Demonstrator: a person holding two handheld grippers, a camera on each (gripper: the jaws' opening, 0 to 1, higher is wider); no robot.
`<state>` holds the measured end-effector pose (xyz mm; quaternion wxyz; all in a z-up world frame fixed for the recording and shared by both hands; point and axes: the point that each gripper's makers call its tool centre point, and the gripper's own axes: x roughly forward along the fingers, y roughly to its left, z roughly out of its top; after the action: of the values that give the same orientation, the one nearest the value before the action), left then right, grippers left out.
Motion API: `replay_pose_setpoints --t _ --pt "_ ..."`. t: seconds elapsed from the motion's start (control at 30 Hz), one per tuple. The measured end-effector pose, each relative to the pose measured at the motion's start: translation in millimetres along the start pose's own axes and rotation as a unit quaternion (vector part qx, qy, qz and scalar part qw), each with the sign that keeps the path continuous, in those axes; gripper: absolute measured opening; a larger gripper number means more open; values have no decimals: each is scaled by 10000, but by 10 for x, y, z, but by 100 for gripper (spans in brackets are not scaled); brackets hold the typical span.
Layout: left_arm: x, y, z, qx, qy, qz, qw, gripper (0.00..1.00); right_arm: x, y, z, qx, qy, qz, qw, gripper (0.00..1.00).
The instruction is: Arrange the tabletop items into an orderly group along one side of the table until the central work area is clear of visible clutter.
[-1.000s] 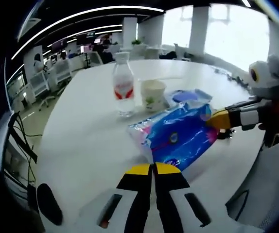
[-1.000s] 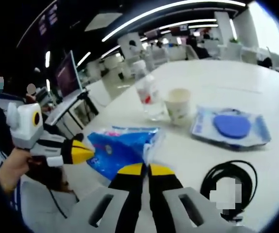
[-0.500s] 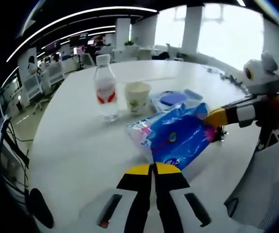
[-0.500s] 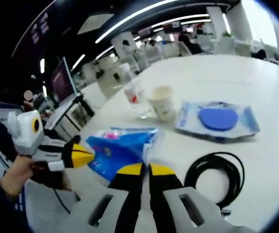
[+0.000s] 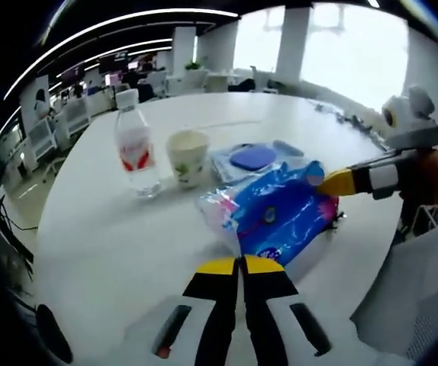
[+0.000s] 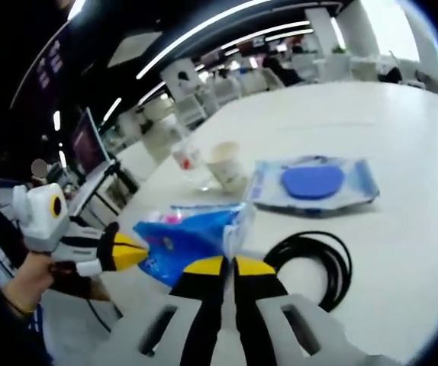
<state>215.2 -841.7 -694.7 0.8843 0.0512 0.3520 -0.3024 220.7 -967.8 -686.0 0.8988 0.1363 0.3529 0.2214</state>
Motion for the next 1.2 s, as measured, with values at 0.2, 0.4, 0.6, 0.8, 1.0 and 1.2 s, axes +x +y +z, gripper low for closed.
replay_pose_setpoints --t 0.2,0.4,0.6,0.8,1.0,1.2 --pt "72 -123 57 -13 -4 -170 9999 1 -106 -162 -7 78 -19 -90 9999 1" --pt "156 -238 132 53 -20 -209 9998 1 -187 -279 13 240 -42 -120 9996 1" --pt "226 -320 203 -23 -45 -297 9995 1 -267 -376 71 287 -98 -162 9994 0" --pt "281 -434 290 -185 -96 -417 9989 1 -348 -496 100 254 -86 -238 9994 1" --pt "365 -551 372 -162 -107 -508 9985 1 -435 -608 162 133 -104 -319 9993 1" --pt "458 -683 497 -15 -175 -565 9982 1 -520 -763 231 132 -154 -471 9987 1"
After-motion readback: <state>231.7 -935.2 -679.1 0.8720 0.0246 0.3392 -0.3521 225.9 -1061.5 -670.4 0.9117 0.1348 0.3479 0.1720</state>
